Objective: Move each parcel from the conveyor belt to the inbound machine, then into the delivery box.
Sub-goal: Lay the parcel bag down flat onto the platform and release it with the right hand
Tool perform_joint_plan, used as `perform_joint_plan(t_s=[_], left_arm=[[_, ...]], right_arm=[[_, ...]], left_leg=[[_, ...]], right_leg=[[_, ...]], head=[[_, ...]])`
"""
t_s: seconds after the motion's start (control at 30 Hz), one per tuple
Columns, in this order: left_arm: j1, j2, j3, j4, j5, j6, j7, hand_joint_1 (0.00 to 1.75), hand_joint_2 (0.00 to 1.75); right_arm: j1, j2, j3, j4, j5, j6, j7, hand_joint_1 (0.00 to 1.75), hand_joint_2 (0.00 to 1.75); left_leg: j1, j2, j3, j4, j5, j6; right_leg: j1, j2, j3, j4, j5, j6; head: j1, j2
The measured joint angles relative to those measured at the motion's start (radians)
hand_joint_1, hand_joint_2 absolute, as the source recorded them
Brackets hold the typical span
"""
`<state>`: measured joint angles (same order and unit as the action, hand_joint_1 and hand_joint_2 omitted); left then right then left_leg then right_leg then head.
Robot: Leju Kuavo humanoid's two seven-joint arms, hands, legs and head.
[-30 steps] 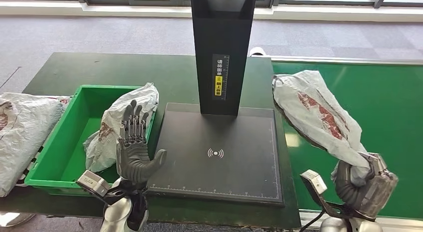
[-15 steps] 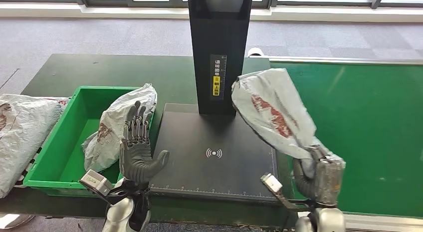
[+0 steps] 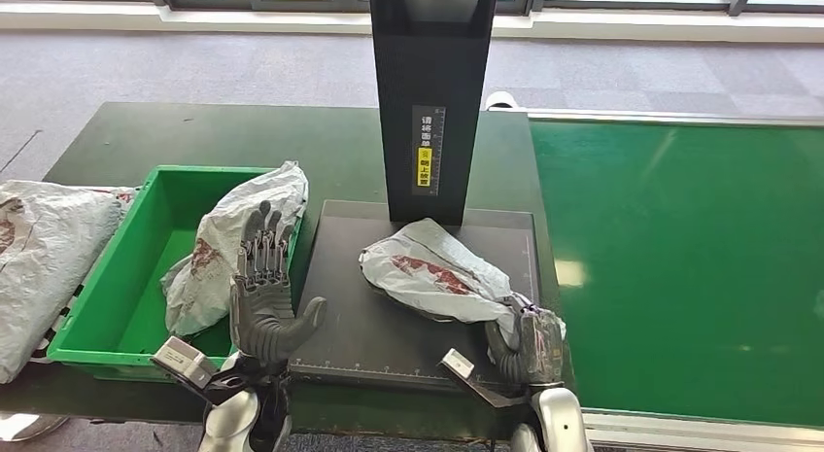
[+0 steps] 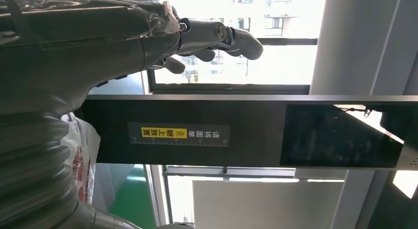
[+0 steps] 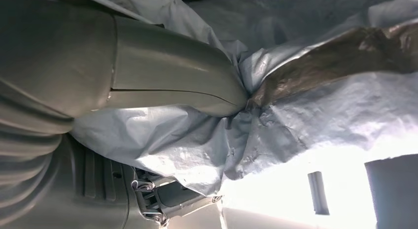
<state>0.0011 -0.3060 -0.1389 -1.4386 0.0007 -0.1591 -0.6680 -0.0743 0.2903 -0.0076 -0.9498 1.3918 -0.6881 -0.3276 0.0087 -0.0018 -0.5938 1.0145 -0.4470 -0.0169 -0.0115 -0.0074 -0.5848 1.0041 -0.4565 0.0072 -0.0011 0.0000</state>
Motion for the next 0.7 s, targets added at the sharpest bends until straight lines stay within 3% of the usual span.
perform_joint_plan(t_s=[0.07, 0.2, 0.67, 0.7], left_arm=[[0.001, 0.0, 0.0, -0.003, 0.001, 0.0, 0.0, 0.0, 1.75], [0.002, 0.0, 0.0, -0.006, 0.001, 0.0, 0.0, 0.0, 1.75], [0.003, 0.0, 0.0, -0.011, 0.001, -0.001, 0.0, 0.0, 1.75], [0.003, 0.0, 0.0, -0.011, 0.001, -0.001, 0.0, 0.0, 1.75]], right_arm=[[-0.005, -0.007, 0.012, 0.018, -0.012, 0.001, 0.008, 1.75, 1.75], [-0.013, -0.018, 0.034, 0.046, -0.054, 0.026, -0.006, 0.0, 1.75], [-0.019, -0.034, 0.06, 0.079, -0.095, 0.046, -0.026, 0.0, 1.75], [-0.019, -0.034, 0.06, 0.079, -0.096, 0.046, -0.025, 0.0, 1.31]], left_leg=[[0.0, 0.0, 0.0, 0.0, 0.0, 0.0], [0.0, 0.0, 0.0, 0.0, 0.0, 0.0], [0.0, 0.0, 0.0, 0.0, 0.0, 0.0], [0.0, 0.0, 0.0, 0.0, 0.0, 0.0]], right_leg=[[0.0, 0.0, 0.0, 0.0, 0.0, 0.0], [0.0, 0.0, 0.0, 0.0, 0.0, 0.0], [0.0, 0.0, 0.0, 0.0, 0.0, 0.0], [0.0, 0.0, 0.0, 0.0, 0.0, 0.0]], head=[[0.0, 0.0], [0.0, 0.0], [0.0, 0.0], [0.0, 0.0]])
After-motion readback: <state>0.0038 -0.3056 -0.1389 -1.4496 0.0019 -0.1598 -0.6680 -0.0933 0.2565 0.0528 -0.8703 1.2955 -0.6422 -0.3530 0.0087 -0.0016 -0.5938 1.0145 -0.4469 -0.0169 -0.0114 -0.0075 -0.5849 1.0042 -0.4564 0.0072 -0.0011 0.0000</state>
